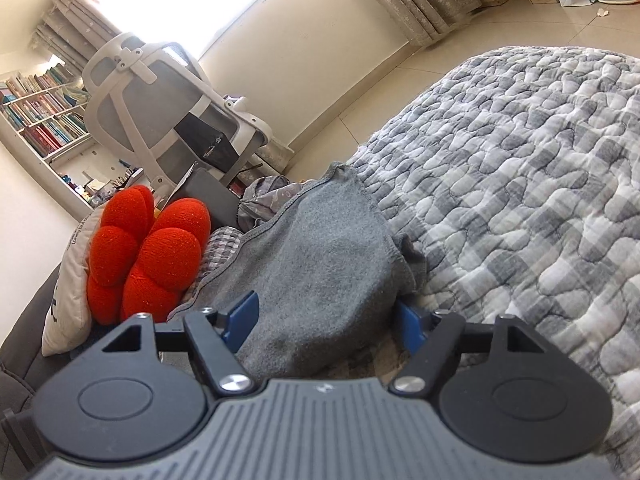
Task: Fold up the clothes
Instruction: 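Grasp the side edge of the folded grey sweatshirt with the right gripper, then lift the held side and fold it lengthwise over the body with the right gripper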
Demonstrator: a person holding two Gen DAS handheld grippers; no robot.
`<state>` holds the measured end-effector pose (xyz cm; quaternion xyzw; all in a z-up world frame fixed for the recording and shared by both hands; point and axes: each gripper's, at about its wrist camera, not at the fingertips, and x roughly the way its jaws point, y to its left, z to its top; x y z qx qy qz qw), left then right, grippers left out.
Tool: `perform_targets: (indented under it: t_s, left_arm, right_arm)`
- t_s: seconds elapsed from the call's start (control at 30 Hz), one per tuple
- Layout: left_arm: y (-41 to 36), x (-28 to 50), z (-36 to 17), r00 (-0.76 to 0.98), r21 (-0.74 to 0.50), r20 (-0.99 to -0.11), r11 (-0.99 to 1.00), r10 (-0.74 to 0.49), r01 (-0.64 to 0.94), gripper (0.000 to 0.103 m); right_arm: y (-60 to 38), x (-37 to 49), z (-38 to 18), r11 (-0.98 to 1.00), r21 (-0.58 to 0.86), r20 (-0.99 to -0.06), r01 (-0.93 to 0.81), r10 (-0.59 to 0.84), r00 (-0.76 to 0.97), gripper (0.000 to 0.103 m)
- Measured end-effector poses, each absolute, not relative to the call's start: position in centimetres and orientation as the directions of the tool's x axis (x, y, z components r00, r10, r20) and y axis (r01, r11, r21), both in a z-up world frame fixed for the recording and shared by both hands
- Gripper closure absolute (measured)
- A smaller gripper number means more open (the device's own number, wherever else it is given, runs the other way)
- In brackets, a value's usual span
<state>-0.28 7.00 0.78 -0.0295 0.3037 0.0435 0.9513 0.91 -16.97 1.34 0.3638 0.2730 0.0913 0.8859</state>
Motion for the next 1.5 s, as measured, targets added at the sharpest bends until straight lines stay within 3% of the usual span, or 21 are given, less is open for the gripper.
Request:
perform_targets:
  t_s: [0.13,0.2,0.23,0.47,0.6,0.7,0.8,0.9,1.03,1.17,1.3,1.4,1.5]
  left_arm:
    - [6.3,-0.4,0.9,0.818,0.012,-0.567,0.994,0.094,-0.106,0.002]
    - [6.8,-0.3,0.8,0.815,-0.012,-0.573,0.994,0.08,-0.106,0.002]
    - [6.9,-0.2,0.8,0.815,-0.02,-0.575,0.994,0.075,-0.105,0.002]
    - [7.0,-0.2,0.9,0.817,-0.017,-0.572,0.994,0.076,-0.105,0.002]
    - [7.0,-0.2,0.8,0.818,-0.017,-0.57,0.995,0.074,-0.103,0.002]
    - [7.0,-0.3,0.8,0.819,-0.018,-0.569,0.995,0.074,-0.103,0.002]
    - [6.9,-0.3,0.8,0.819,-0.017,-0.568,0.995,0.076,-0.103,0.002]
    - [6.8,-0.3,0.8,0.819,-0.012,-0.568,0.995,0.079,-0.104,0.002]
    - [7.5,-0.3,1.4,0.81,-0.022,-0.584,0.997,0.047,-0.073,0.002]
    - [11.6,-2.7,3.3,0.848,-0.033,-0.528,0.997,0.044,-0.072,0.003]
    - [16.5,-3.2,1.3,0.809,-0.133,-0.587,0.988,-0.015,-0.079,0.003]
    - [17.7,-3.9,1.0,0.837,-0.227,-0.543,0.971,-0.062,-0.075,0.003]
    - [16.9,-3.7,0.7,0.836,-0.208,-0.547,0.974,-0.04,-0.089,0.003]
  right_arm:
    - [-16.7,1.0,0.8,0.701,0.709,-0.412,0.077,0.323,0.852,0.048]
    - [-16.6,1.1,0.6,0.673,0.735,-0.399,0.083,0.33,0.856,0.082]
    - [-16.5,1.2,0.7,0.676,0.731,-0.401,0.087,0.323,0.857,0.083]
    - [-14.7,1.2,2.9,0.74,0.672,-0.329,-0.01,0.31,0.892,0.084]
    - [-15.7,1.2,1.0,0.709,0.697,-0.405,0.106,0.268,0.874,0.081]
    - [-17.0,0.9,-0.6,0.619,0.772,-0.395,0.145,0.29,0.872,0.079]
    - [-16.8,0.7,-0.1,0.629,0.767,-0.387,0.124,0.301,0.872,0.065]
    - [-15.7,0.7,0.5,0.663,0.738,-0.401,0.123,0.284,0.871,0.06]
    - [-14.9,0.9,0.7,0.712,0.694,-0.407,0.106,0.266,0.874,0.064]
    - [-15.6,1.1,-0.1,0.697,0.708,-0.408,0.114,0.272,0.871,0.08]
    - [-14.7,0.8,0.3,0.732,0.669,-0.417,0.13,0.225,0.88,0.081]
    - [-13.5,0.8,1.0,0.771,0.621,-0.419,0.138,0.178,0.89,0.081]
    - [-11.7,0.9,2.2,0.861,0.495,-0.399,0.116,0.107,0.911,0.082]
